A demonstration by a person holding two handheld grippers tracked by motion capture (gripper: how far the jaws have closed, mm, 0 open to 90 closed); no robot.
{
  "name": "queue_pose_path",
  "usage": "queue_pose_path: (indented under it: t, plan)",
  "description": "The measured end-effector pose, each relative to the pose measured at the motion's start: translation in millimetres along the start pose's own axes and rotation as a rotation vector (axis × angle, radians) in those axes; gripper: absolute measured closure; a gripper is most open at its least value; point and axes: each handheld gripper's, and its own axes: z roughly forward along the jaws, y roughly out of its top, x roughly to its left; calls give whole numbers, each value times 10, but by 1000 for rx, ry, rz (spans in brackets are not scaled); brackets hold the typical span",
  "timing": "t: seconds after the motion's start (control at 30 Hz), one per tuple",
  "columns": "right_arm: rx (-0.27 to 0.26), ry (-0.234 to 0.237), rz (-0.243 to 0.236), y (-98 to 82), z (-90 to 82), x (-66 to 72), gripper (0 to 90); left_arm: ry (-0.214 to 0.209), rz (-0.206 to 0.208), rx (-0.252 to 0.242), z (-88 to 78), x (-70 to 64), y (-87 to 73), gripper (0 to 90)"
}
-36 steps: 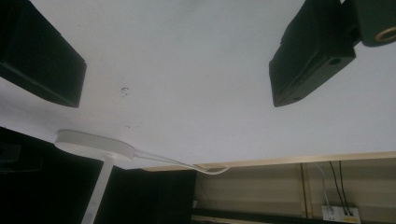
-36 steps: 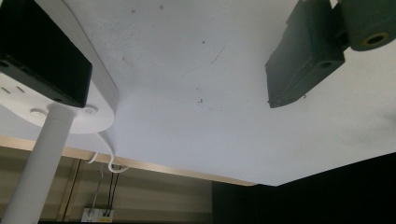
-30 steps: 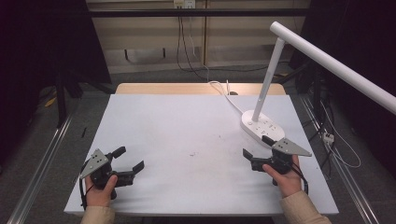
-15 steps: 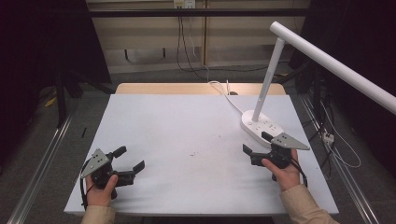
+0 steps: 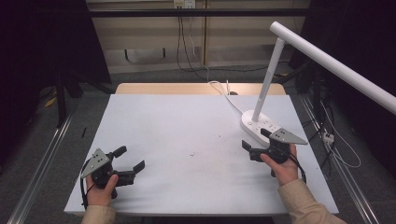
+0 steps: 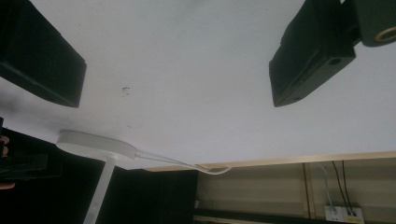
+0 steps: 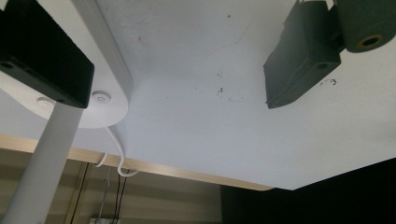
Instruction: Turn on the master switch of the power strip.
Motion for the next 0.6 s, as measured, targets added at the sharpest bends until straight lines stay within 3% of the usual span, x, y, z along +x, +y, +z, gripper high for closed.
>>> queue_pose_path:
  t: [0.6]
  plan:
    - [15,-12,1,73,113,-82,95,-2,3,0,1,5,2,36]
